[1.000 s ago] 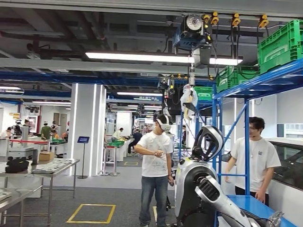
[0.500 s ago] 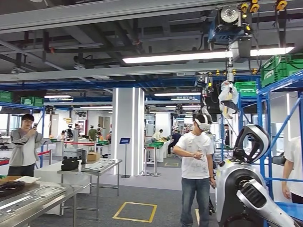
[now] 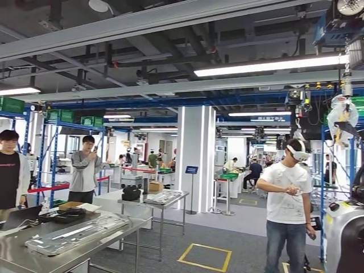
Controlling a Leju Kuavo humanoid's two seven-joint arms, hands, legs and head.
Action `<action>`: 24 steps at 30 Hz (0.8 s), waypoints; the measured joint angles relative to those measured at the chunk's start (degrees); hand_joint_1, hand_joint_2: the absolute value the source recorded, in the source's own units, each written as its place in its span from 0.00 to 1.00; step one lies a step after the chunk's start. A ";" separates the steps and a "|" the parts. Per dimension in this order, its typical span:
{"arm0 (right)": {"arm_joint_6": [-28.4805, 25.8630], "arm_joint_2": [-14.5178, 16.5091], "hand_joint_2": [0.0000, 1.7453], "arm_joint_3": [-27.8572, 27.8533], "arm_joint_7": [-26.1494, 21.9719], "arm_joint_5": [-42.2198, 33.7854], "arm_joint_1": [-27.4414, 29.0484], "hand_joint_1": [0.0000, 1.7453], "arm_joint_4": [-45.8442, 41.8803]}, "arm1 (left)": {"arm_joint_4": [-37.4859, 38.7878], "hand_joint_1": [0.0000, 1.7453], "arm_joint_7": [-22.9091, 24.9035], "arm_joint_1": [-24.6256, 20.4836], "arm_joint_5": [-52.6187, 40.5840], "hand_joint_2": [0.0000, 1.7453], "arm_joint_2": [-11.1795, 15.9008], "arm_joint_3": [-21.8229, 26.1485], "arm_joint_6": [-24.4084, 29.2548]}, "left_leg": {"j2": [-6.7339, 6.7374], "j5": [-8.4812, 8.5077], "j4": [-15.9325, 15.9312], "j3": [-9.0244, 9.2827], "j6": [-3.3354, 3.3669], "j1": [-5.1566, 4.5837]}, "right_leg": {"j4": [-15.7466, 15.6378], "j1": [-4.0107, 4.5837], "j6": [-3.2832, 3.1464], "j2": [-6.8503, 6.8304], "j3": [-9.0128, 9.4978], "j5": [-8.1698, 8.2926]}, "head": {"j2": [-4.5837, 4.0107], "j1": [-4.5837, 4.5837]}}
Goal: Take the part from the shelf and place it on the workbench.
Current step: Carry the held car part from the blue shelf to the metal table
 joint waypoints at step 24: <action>0.74 1.76 1.00 -1.54 2.20 -4.78 1.29 1.00 0.21 | 0.00 0.00 -0.35 0.79 -0.10 1.00 -0.15 0.23 0.24 | 3.26 -0.68 -0.78 1.25 -2.60 0.96 | -17.64 0.31 -0.91 -3.85 7.02 8.82 | 0.00 0.00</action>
